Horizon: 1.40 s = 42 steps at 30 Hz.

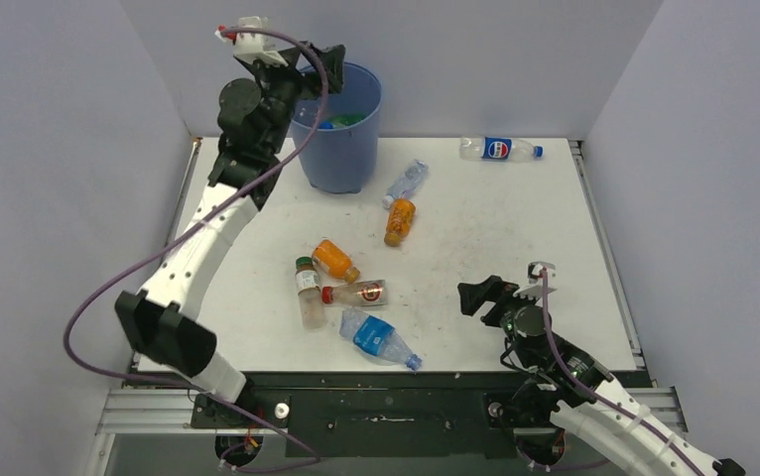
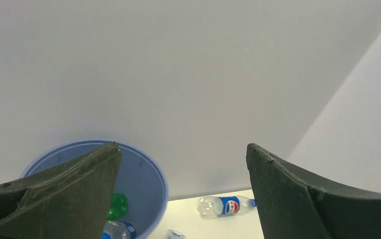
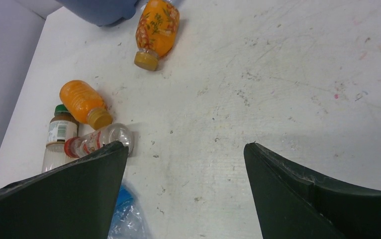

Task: Put the plastic bottles in the bin
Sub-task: Place the plastic bottle in the trash bin, then pick up the plastic bottle from the corner of the board.

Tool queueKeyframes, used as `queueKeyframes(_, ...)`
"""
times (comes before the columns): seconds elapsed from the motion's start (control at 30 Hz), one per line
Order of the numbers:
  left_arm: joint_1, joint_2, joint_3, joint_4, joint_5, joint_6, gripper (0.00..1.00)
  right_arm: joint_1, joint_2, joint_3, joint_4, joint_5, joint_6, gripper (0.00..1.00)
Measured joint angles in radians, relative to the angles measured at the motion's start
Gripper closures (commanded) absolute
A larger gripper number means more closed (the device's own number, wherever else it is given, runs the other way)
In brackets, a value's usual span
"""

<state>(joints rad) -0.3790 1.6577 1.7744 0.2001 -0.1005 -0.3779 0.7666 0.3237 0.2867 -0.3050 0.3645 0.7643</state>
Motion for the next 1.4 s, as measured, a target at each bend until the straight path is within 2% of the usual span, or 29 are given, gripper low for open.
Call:
queueKeyframes(0.2,-0.061,-0.379,-0.368,0.074,-0.02,0.123,0.04,0.0,0.068,0.084,-0.011,0.083,-0.03,0.1)
queueKeyframes(0.4,-0.04,-0.687,-0.795,0.06,-0.074,0.148,0.04,-0.013,0.328,0.262,0.044,0.075,-0.043,0.1)
queueKeyframes(0.53,-0.036,-0.806,-0.976,-0.003,-0.067,0.147,0.04,-0.045,0.505,0.386,0.13,0.021,-0.036,0.1)
queueKeyframes(0.7,-0.042,-0.883,-1.071,-0.069,-0.085,0.145,0.04,-0.212,0.679,0.465,0.236,-0.117,0.023,0.1)
queueKeyframes(0.87,-0.112,-0.97,-1.138,-0.077,-0.171,0.16,0.04,-0.407,0.769,0.432,0.366,-0.22,0.148,0.1)
queueKeyframes(1.03,-0.204,-1.007,-1.142,-0.076,-0.233,0.193,0.04,-0.539,0.804,0.355,0.51,-0.22,0.261,0.1)
queueKeyframes(1.17,-0.251,-1.015,-1.142,-0.077,-0.261,0.211,0.04,-0.608,0.913,0.353,0.617,-0.185,0.306,0.1)
queueKeyframes(1.4,-0.276,-1.014,-1.142,-0.078,-0.266,0.218,0.04,-0.727,1.266,0.494,0.728,-0.214,0.376,0.1)
